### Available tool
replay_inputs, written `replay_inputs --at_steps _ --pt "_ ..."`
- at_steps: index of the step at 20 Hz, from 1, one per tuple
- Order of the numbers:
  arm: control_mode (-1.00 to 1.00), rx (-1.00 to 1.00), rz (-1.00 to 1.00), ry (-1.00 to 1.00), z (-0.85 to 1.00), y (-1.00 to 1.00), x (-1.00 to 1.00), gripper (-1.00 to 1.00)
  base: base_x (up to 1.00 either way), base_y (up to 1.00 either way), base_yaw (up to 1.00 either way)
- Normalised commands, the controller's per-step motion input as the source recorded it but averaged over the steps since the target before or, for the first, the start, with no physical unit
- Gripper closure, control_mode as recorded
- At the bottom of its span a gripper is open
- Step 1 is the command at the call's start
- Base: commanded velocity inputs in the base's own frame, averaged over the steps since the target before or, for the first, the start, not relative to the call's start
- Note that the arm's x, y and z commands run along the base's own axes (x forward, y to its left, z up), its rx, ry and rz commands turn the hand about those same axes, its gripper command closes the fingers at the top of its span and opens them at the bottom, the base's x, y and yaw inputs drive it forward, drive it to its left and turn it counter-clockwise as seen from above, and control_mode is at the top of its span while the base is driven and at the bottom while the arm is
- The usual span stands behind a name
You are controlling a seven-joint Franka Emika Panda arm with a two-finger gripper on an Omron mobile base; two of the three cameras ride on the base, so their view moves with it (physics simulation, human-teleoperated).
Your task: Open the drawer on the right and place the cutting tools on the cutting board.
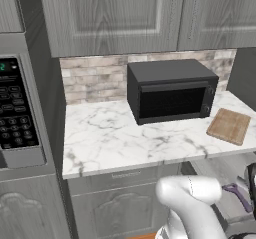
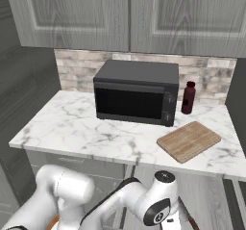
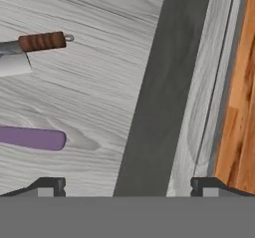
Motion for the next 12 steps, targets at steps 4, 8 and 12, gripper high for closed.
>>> replay_inputs --at_steps 4,8,12 --pt "-1.0 0.0 0.03 0.0 0.0 -0.01 0.35 -1.0 0.0 0.0 0.0" --pt "-1.0 0.0 0.19 0.0 0.05 -0.1 0.56 -1.0 0.0 0.0 0.0" --pt "-1.0 0.0 0.14 0.0 0.36 0.0 0.19 -1.0 0.0 0.0 0.0"
